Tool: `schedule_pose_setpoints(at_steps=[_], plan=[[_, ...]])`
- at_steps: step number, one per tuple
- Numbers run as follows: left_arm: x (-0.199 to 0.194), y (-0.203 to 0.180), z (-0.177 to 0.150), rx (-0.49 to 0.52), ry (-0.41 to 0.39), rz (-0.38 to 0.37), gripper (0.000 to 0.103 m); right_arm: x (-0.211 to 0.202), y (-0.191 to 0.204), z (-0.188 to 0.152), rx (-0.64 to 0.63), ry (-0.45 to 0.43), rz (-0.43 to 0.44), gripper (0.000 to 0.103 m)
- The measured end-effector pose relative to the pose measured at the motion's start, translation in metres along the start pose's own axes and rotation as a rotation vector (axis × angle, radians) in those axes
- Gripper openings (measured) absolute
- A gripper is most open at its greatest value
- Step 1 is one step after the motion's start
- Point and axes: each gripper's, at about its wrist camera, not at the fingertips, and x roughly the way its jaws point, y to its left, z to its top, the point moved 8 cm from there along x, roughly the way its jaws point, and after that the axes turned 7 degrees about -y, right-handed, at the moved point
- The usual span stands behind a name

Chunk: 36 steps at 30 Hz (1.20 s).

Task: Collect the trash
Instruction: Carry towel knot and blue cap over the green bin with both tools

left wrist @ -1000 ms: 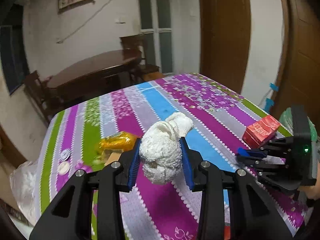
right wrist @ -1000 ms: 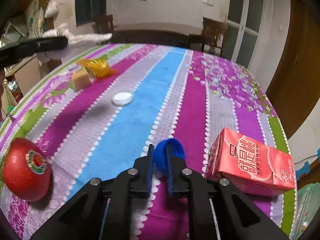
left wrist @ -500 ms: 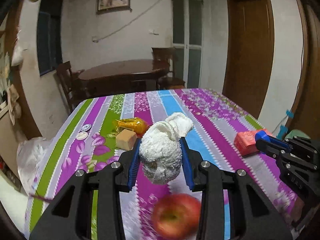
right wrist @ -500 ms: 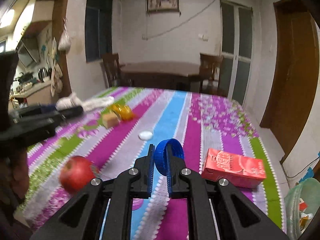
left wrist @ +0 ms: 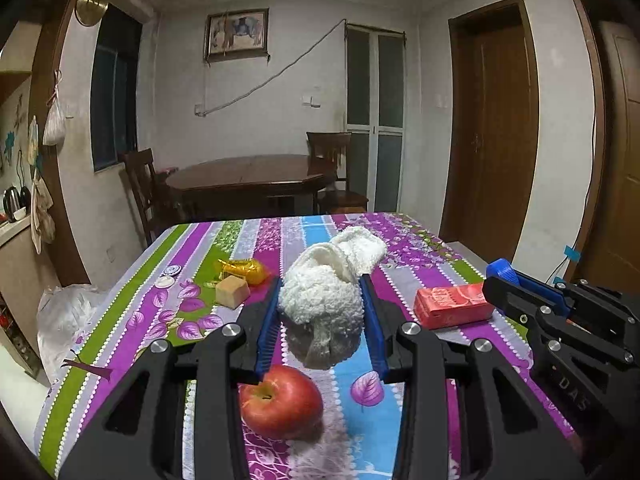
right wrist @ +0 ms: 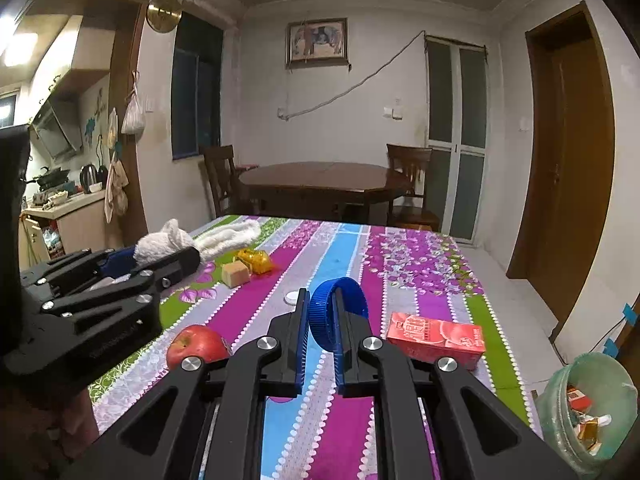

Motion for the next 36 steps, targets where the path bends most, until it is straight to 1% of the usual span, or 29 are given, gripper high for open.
schedule_pose_setpoints(at_steps=[8,13,19,26,28,31,36], plan=[[-0.004,-0.020,-0.003,0.019,0.002,-0.013,0.036,-0.033,-0.008,0.005,0.009,-0.020,-0.018,0.011],[-0.001,-0.032,-0.003,0.024,0.007,-0.024,0.036,-0.049,-0.025,0.003,0.015,-0.020,-0.037,0.011],[0.003,-0.054,-0.003,0.046,0.008,-0.050,0.036,-0.055,-0.050,0.002,0.020,-0.011,-0.074,0.011],[0.006,-0.089,0.000,0.067,0.008,-0.099,0.036,-0.071,-0.098,-0.003,0.036,-0.011,-0.130,0.011],[0.009,-0.105,0.002,0.076,0.005,-0.123,0.036,-0.077,-0.115,-0.004,0.039,-0.011,-0.150,0.011],[0.012,-0.130,0.005,0.082,0.003,-0.165,0.036,-0.091,-0.148,-0.007,0.045,-0.007,-0.201,0.011],[0.020,-0.180,0.005,0.091,0.012,-0.260,0.036,-0.111,-0.208,-0.013,0.059,0.008,-0.283,0.011]])
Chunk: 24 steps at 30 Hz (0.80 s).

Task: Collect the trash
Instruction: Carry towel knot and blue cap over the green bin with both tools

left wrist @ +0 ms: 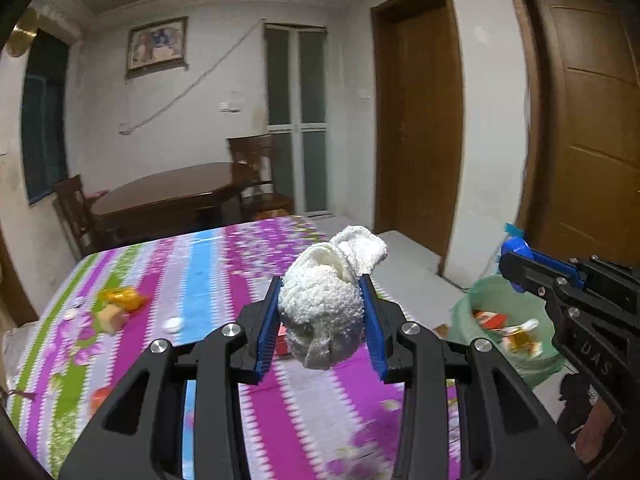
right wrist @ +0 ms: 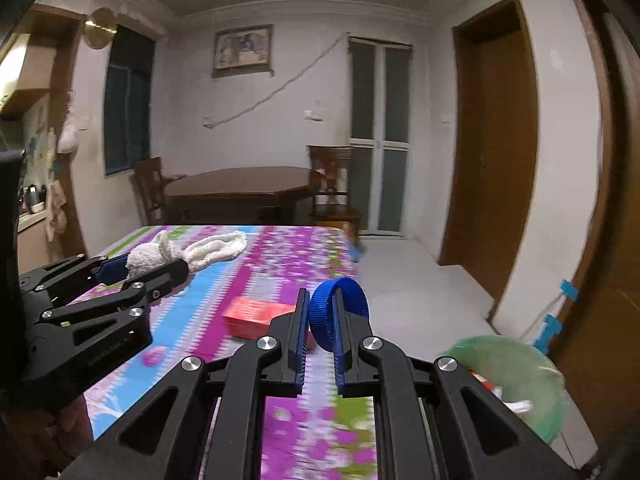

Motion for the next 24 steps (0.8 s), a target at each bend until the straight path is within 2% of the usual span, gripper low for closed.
schedule_pose_setpoints(at_steps=[6,13,17,21,24], plan=[[0.029,-0.070,0.005,0.015,0.022,-0.131,0.036,-0.009,-0.097,-0.008,0.016,0.034,-0.118,0.011],[0.064,-0.152,0.005,0.048,0.066,-0.266,0.036,-0.007,-0.207,-0.028,0.069,0.107,-0.210,0.011],[0.082,-0.196,-0.004,0.073,0.100,-0.323,0.036,0.007,-0.259,-0.052,0.128,0.188,-0.223,0.011],[0.113,-0.230,-0.025,0.090,0.184,-0.363,0.036,0.029,-0.295,-0.082,0.187,0.275,-0.212,0.011],[0.133,-0.242,-0.042,0.097,0.245,-0.376,0.036,0.047,-0.315,-0.102,0.215,0.324,-0.205,0.011]])
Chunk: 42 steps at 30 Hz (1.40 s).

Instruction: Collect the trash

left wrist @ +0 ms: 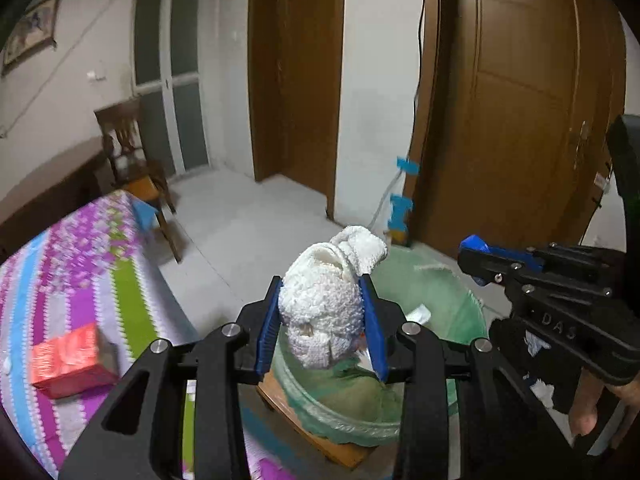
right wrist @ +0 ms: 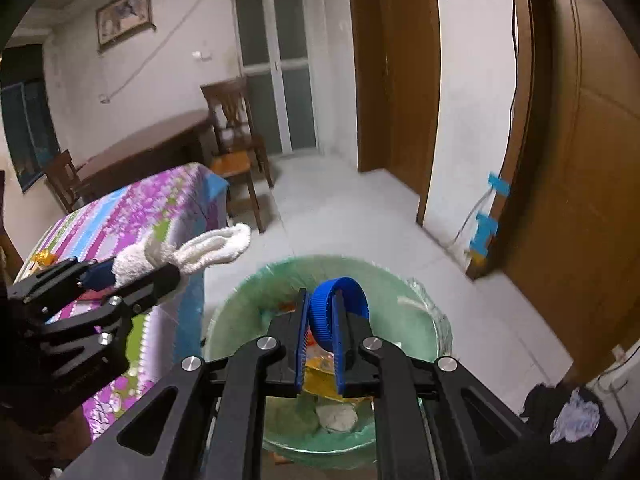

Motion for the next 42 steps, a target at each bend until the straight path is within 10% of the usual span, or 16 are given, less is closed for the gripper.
schedule_pose_setpoints(at_steps=[19,23,42], plan=[[0.045,-0.002,-0.022,-0.025,0.099,-0.002,0.042,0.044,0.019,-0.026,0.016,0.061,0.018,0.012],[0.043,0.000,-0.021,-0.032,0.091,0.011,0.072,0.039,0.017,-0.027,0.029,0.047,0.014,0.047],[-0.049,0.017,-0.016,-0.047,-0.051,0.045,0.097,-0.110,0.056,-0.031,0.035,-0.222,0.031,0.084]])
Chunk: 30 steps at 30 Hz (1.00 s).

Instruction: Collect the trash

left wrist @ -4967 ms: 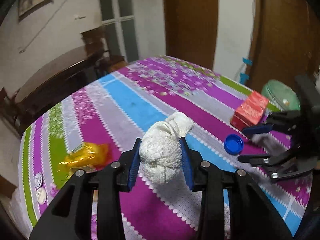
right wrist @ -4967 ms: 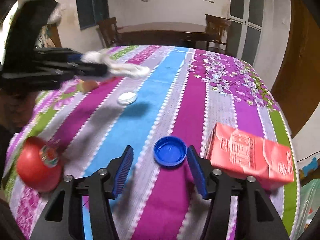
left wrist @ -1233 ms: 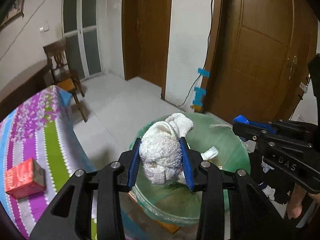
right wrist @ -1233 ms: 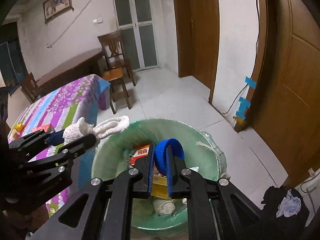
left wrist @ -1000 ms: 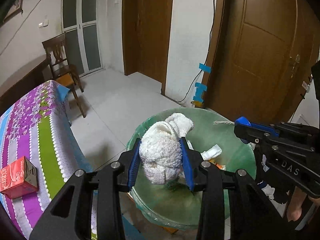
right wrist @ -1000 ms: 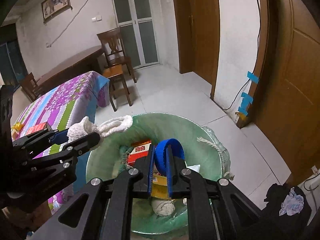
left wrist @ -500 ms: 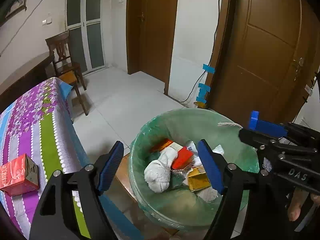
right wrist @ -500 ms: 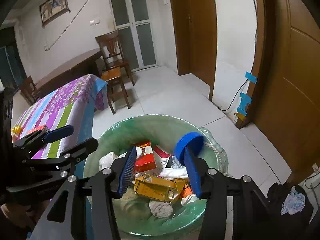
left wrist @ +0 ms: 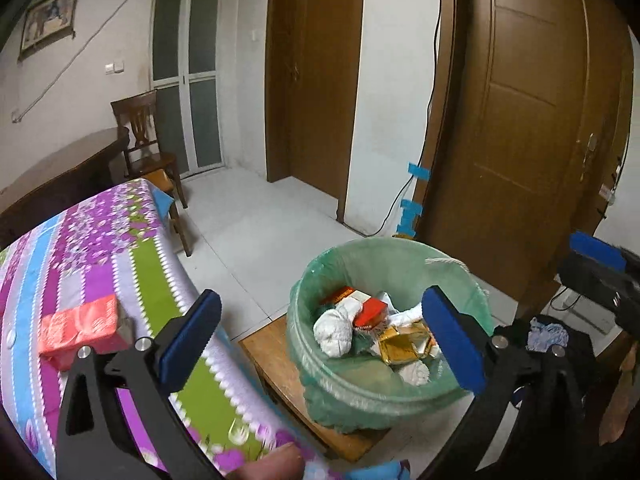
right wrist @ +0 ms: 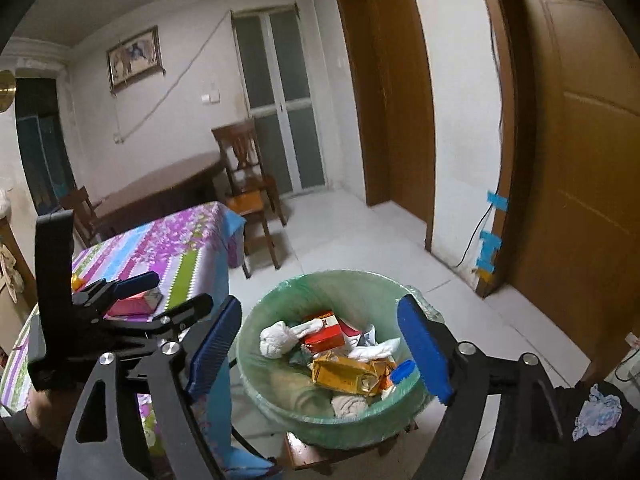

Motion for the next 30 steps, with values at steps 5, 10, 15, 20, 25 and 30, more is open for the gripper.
schedule_pose_setpoints(at_steps=[5,10,15,20,25,30], plan=[[-0.033,0.001,-0.016,0.041,-0.018,0.021,0.097,-0.047,0.017,-0.028,-0.027,-0.032,-0.052,0.086],[-0.070,0.004,-0.027,0.042,-0.051,0.006,0.097,-0.094,0.029,-0.052,-0.018,-0.058,-0.068,0.090],[-0.104,0.001,-0.035,0.051,-0.114,-0.014,0.097,-0.134,0.034,-0.068,0.007,-0.100,-0.084,0.095],[-0.126,0.000,-0.039,0.029,-0.137,-0.014,0.097,-0.159,0.046,-0.079,-0.006,-0.124,-0.081,0.096],[-0.142,0.002,-0.046,0.040,-0.149,0.003,0.098,-0.169,0.049,-0.079,-0.008,-0.138,-0.082,0.096],[-0.146,0.002,-0.052,0.042,-0.142,-0.007,0.098,-0.166,0.046,-0.075,-0.006,-0.140,-0.089,0.096]])
